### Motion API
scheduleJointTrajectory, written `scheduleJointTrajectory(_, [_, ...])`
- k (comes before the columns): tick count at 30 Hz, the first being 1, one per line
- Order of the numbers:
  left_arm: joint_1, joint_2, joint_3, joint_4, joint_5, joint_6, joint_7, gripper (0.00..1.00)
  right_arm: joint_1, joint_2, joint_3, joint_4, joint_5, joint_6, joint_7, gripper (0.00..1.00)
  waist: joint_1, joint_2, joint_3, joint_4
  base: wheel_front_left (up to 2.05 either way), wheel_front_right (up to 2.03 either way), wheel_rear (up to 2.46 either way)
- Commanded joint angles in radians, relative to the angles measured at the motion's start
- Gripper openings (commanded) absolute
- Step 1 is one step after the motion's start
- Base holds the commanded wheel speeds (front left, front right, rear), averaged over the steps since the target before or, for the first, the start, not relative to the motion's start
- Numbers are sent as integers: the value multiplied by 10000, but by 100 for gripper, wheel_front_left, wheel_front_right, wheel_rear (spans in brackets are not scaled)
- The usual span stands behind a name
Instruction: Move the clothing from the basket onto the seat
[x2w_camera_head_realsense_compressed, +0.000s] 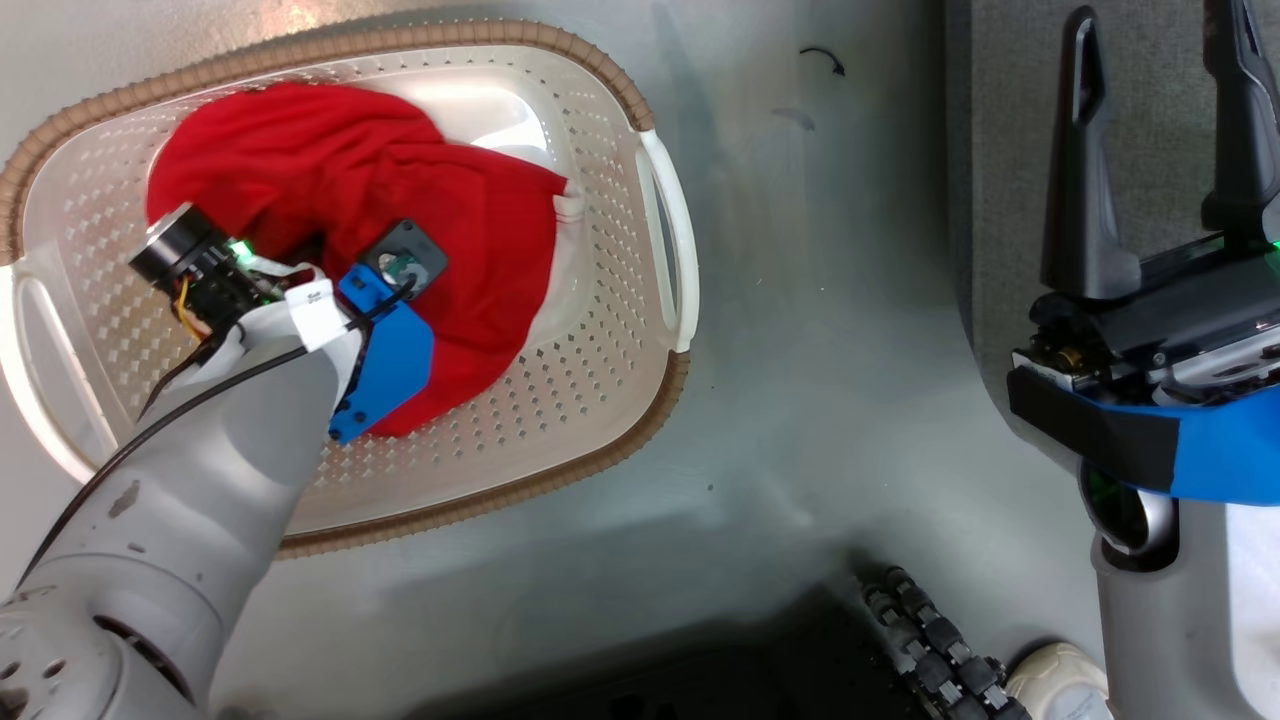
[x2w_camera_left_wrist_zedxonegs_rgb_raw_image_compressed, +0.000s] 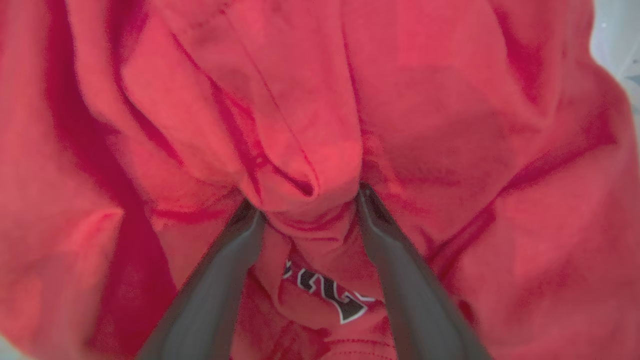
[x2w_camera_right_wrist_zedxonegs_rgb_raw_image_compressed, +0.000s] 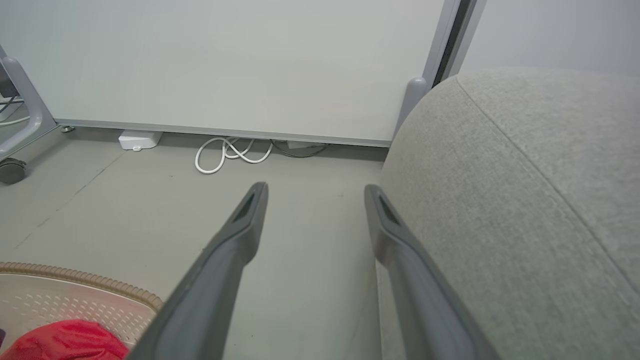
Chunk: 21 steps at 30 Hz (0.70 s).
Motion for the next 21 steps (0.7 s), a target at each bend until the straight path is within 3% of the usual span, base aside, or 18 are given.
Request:
scheduleJointTrajectory(1, [-211,-82,-14,8,3,62,-40,0,76,8,15,-51,-39,5,-4,100,0,1,-5,21,0,0,0])
scheduleJointTrajectory(11, [-29,-476,-20,0,-147,-42,-967,0,-26,9,-109,72,-139,5,-4,100,0,1,-495,271,0,0,0])
scheduleJointTrajectory(21, [601,-815,424,9,-852,-112,-2391,0,97,6,-71,405,-180,5,-3,100,0,1,-1887,766,0,0,0])
